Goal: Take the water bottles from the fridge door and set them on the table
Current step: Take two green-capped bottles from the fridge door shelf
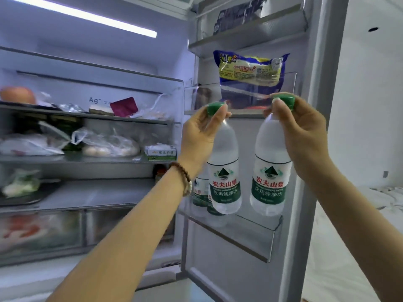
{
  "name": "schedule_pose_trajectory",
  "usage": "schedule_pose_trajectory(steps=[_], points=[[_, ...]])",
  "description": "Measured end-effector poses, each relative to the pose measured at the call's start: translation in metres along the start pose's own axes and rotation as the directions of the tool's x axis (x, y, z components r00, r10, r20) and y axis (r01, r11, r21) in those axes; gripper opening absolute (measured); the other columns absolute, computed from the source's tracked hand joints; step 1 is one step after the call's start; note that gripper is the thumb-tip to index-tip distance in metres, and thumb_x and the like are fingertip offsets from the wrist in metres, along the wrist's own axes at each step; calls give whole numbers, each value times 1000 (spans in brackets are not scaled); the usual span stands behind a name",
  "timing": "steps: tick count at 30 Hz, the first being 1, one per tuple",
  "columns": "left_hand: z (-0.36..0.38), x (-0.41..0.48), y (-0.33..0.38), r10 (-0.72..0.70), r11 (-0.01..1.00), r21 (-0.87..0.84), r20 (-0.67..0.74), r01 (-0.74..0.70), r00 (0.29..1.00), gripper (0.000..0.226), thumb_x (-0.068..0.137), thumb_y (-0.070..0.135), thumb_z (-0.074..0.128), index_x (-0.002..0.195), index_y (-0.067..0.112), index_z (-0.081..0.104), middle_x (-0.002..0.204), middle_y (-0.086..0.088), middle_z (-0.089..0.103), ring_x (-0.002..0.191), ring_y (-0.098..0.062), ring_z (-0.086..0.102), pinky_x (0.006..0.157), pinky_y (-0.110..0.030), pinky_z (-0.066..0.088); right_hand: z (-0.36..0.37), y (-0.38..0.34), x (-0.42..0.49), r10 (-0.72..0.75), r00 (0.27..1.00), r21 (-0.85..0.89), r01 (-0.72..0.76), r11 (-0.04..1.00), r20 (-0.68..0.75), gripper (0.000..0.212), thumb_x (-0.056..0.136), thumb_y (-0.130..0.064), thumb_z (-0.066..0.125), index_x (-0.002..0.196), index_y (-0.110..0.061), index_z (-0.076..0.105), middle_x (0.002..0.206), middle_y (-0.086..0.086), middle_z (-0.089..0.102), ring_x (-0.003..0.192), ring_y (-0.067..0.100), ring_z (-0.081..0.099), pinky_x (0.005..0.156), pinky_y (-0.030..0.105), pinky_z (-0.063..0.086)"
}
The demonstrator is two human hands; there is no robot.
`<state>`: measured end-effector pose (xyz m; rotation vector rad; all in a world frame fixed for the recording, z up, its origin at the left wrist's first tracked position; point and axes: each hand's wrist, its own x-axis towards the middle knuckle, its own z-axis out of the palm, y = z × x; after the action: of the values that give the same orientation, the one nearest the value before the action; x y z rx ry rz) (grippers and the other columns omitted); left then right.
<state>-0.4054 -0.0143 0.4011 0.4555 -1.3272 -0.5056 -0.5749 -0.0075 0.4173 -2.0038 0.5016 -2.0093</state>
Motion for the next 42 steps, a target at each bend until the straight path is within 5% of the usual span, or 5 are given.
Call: schedule_pose_trajectory(steps=[3, 8, 20, 31, 42], points=[[-27, -21, 38, 11, 995, 104, -82, -2, 997, 15, 90, 21, 57, 98, 11, 65, 86, 0, 69, 82, 2, 64, 81, -15, 50, 22, -20, -4, 41, 996, 127, -51, 991, 84, 16, 92, -29, 54, 96, -18, 66, 78, -8, 68, 68, -1, 60, 64, 15, 48], [-94, -85, 112, -19, 946, 308, -257, 100, 966, 15, 85, 29, 63, 93, 17, 70, 87, 2, 73, 88, -8, 67, 90, -27, 51, 104, -48, -44, 99, 938, 390, -232, 891, 333, 15, 91, -27, 54, 95, -21, 68, 76, -12, 71, 77, 1, 62, 74, 10, 46], [-262, -254, 350, 210, 692, 663, -563, 285, 799, 15, 87, 21, 61, 100, 18, 66, 83, 4, 71, 76, 8, 65, 65, -3, 44, 330, -246, -167, -99, 761, 663, -484, 572, 641, 22, 93, -26, 50, 103, -17, 67, 79, -8, 72, 80, -1, 64, 74, 6, 43], [-422, -411, 564, 368, 449, 734, -671, 509, 644, 21, 84, 29, 63, 105, 23, 66, 92, 1, 75, 94, -9, 68, 83, -24, 53, 521, -462, -316, -285, 596, 660, -688, 300, 751, 36, 83, -36, 55, 109, -14, 65, 85, 0, 74, 84, 7, 68, 75, 16, 51], [-603, -500, 660, 507, 355, 682, -715, 639, 481, 22, 87, 26, 60, 105, 14, 60, 93, 1, 73, 84, 1, 68, 65, -4, 46, 729, -581, -412, -439, 412, 539, -815, 215, 798, 21, 90, -18, 57, 109, -13, 65, 83, -2, 75, 84, 5, 70, 76, 14, 52]])
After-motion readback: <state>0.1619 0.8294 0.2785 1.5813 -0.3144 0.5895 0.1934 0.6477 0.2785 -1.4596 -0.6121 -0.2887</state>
